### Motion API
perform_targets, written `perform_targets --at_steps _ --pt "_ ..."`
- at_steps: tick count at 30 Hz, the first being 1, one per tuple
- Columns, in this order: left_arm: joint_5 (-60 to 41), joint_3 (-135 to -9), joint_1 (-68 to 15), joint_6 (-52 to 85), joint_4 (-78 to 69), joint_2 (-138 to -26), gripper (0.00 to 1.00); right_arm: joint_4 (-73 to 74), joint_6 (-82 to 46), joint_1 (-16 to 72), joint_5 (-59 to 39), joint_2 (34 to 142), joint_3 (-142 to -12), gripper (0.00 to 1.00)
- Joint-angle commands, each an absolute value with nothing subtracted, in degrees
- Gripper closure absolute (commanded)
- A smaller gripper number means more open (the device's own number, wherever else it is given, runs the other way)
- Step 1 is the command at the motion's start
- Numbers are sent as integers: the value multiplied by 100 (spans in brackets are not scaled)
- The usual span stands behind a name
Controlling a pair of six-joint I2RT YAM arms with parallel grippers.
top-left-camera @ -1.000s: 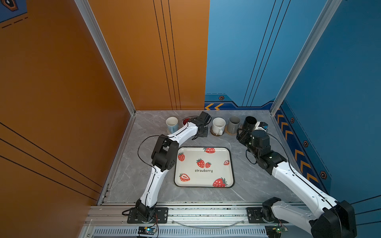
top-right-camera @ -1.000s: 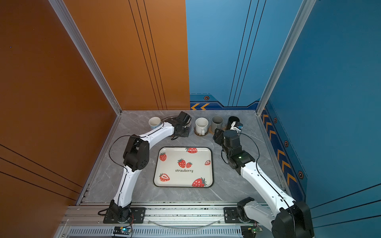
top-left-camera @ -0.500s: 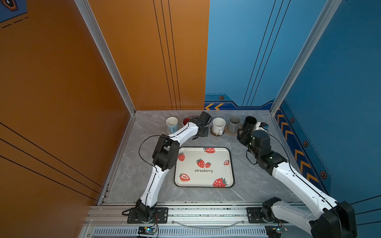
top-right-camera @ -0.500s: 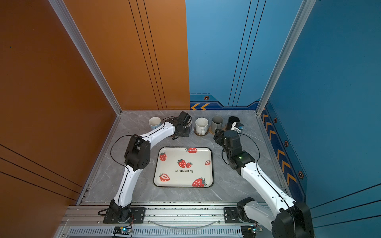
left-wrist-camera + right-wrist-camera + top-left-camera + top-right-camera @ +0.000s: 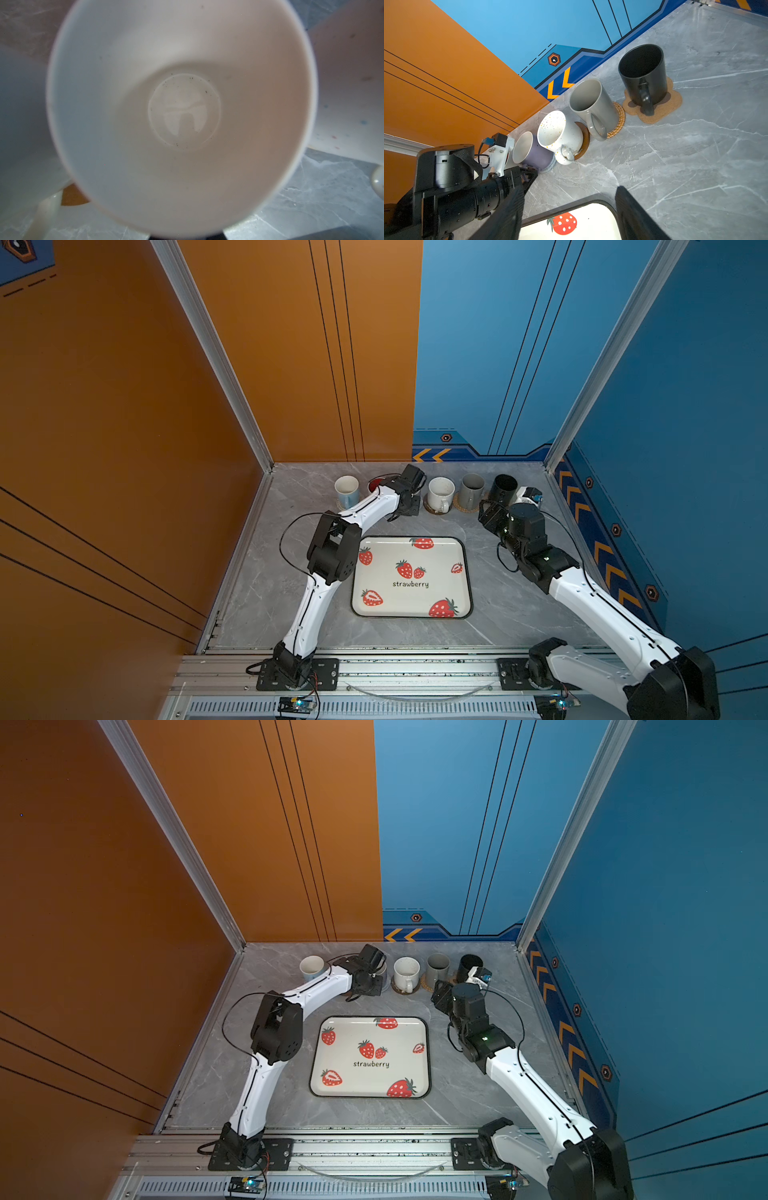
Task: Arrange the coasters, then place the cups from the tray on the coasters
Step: 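Open the left gripper and raise it out of the lavender-handled mug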
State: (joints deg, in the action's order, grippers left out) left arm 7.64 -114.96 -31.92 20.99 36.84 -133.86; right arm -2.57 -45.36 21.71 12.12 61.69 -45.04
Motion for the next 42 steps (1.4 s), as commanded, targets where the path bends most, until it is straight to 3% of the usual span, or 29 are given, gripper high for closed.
perform_targets --at_steps 1,7,20,42 --pt "615 -11657 -3138 2114 3505 -13346 83 -380 -4632 2127 1201 6028 -4436 32" --pt "580 -11624 -3138 2118 3502 -13302 73 -380 -4632 2118 1191 6013 -4419 32" --pt "510 -11526 -3138 2153 3505 -13162 69 -413 -4641 2109 1188 5970 -4425 32" --pt "685 -11047 -3331 1944 3480 -12305 45 -465 -4693 2144 1156 5888 -4440 32"
